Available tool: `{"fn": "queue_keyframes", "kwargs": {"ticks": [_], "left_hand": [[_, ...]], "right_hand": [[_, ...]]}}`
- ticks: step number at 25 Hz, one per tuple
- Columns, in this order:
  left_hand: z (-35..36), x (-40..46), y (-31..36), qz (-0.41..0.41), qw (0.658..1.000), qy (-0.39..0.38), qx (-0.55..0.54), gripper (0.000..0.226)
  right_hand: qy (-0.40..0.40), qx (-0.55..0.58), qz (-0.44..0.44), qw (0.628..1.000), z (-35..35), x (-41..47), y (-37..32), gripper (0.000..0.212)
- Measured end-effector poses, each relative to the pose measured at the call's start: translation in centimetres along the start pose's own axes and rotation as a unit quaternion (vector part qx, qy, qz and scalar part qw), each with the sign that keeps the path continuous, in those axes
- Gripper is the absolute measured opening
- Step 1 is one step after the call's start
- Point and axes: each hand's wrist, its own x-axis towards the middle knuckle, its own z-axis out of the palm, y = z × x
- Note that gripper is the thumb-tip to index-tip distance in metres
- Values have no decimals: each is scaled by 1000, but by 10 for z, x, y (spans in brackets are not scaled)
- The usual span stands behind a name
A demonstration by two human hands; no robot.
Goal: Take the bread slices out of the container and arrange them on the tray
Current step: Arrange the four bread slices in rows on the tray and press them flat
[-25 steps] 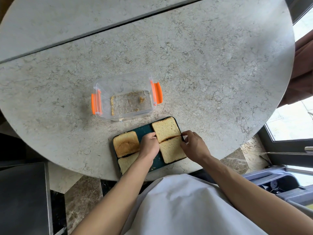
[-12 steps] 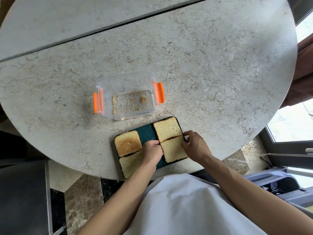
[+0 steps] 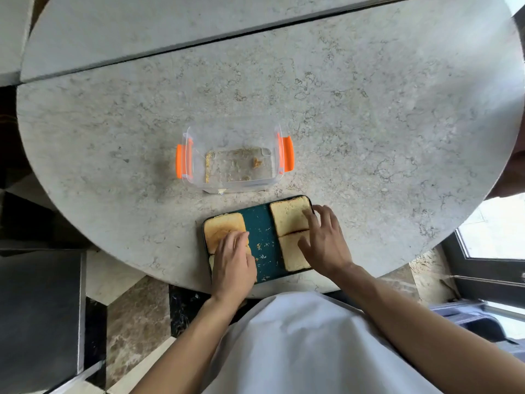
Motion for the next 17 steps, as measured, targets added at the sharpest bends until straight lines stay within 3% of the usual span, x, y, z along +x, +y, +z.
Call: {"fn": "queue_keyframes", "kwargs": {"ticks": [5, 8, 17], "left_hand": [[-6, -12, -26, 11, 989, -92, 117, 63], [-5, -12, -31, 20, 986, -98, 131, 65], [-11, -7, -43, 50, 982, -95, 156, 63]], "right_hand": [[-68, -92, -111, 987, 16, 10, -17, 62], [-80, -118, -140, 980, 19, 14, -21, 61], [-83, -124, -134, 980, 14, 15, -21, 57]]}}
